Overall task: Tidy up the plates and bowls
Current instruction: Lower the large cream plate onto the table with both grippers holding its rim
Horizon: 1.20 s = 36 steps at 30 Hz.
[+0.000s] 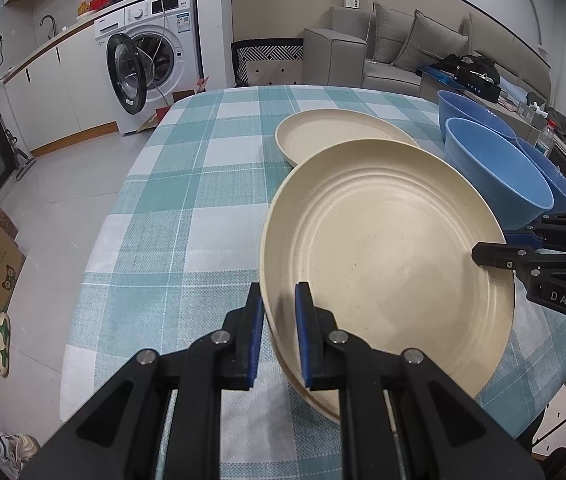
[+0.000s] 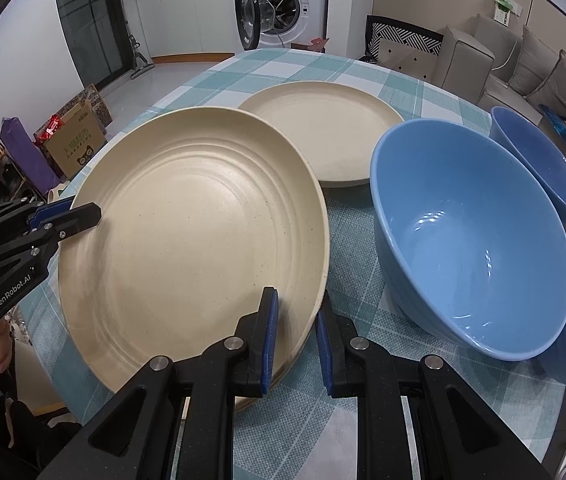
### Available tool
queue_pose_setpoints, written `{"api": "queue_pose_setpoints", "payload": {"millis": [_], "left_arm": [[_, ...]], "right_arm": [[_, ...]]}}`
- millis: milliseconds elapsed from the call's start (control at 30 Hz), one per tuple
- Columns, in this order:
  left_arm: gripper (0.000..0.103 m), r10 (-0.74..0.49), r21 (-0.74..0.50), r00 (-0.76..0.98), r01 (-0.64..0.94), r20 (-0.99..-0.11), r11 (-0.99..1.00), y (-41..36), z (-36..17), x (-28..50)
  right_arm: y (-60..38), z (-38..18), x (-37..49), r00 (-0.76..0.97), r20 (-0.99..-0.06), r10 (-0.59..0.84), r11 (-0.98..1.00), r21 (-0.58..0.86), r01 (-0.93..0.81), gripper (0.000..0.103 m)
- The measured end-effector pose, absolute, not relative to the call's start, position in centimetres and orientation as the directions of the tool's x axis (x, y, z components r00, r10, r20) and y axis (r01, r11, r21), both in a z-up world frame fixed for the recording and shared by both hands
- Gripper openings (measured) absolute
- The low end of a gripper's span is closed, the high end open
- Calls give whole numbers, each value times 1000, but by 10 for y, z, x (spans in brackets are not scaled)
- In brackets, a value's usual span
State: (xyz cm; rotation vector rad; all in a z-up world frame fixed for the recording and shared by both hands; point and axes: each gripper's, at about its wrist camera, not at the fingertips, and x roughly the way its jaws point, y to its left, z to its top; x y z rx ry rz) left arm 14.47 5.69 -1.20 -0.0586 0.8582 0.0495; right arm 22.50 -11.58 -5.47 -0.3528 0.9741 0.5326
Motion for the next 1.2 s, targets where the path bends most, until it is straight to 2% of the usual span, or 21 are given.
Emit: {"api": "queue_pose_setpoints", "payload": {"millis": [1200], "left_arm": [[13,32,-4,617,-58,-786,998,53,-23,144]], "right_arm": [[-113,-64,224,432,-874,224,810,-80,-581,19]]}}
